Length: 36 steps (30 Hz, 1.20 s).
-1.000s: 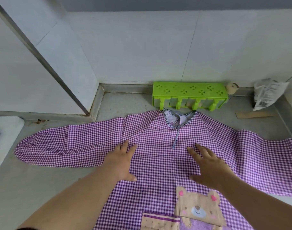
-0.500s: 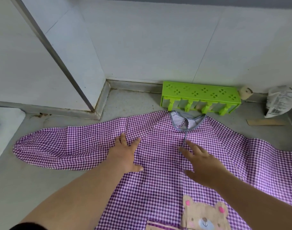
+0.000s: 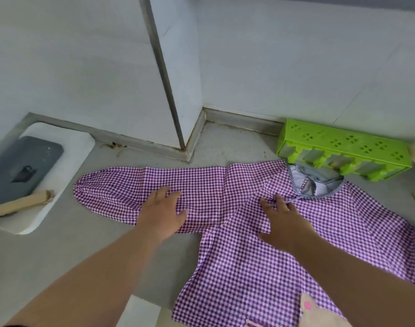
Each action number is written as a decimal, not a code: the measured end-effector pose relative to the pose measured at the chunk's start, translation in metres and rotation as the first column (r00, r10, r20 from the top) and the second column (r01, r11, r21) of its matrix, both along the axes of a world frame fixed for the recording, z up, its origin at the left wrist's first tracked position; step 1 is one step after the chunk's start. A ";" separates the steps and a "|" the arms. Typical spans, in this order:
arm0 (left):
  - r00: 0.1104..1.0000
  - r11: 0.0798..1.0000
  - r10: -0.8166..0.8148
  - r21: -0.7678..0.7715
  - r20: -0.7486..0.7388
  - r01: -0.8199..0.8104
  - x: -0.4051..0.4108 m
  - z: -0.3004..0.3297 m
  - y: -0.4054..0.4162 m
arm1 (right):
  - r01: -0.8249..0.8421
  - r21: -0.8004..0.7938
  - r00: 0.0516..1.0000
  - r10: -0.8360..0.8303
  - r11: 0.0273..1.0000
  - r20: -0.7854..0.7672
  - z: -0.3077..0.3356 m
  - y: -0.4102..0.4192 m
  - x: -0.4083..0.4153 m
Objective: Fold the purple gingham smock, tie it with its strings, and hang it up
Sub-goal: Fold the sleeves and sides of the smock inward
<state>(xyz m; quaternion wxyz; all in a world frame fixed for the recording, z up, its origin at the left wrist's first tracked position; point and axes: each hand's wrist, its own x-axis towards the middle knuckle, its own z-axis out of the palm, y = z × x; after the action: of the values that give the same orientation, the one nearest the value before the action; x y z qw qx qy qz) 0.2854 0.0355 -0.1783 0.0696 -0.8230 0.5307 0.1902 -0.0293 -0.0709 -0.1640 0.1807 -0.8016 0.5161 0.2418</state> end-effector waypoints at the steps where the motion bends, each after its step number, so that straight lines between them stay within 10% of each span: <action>1: 0.994 0.994 0.107 0.000 0.011 -0.107 0.013 -0.001 0.007 | 0.008 0.017 1.000 -0.008 1.000 -0.017 -0.002 -0.001 0.006; 4: 0.895 0.894 0.446 0.034 0.004 -0.446 0.047 -0.003 0.028 | 0.003 0.049 0.997 0.000 0.999 -0.072 -0.005 -0.002 0.017; 8: 0.549 0.566 0.816 0.055 -0.180 -0.823 0.076 -0.014 0.043 | -0.001 0.052 0.996 0.006 0.999 -0.089 -0.005 -0.002 0.021; 17: 0.202 0.239 0.953 0.149 -0.228 -0.960 0.109 -0.028 0.047 | -0.010 0.054 0.992 0.016 0.999 -0.129 -0.009 -0.002 0.021; 25: 0.532 0.551 0.825 0.061 -0.189 -0.832 0.113 -0.031 0.043 | -0.025 0.031 0.992 0.029 0.999 -0.120 -0.006 -0.003 0.019; 31: 0.429 0.405 0.611 -0.203 -0.666 -0.891 0.081 0.022 0.013 | -0.009 0.008 0.995 0.010 1.000 -0.104 -0.006 0.000 0.015; 36: 0.763 0.502 0.091 -0.632 -0.640 -0.590 -0.003 0.100 -0.028 | 0.010 -0.037 0.999 -0.012 0.999 -0.051 -0.009 0.002 0.013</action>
<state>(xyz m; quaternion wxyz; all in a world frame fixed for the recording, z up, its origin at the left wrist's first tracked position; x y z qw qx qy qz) 0.2827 0.0078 -0.0783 -0.5014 -0.7659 0.3711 0.1561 -0.0164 -0.0693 -0.1726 0.1541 -0.7954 0.5295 0.2515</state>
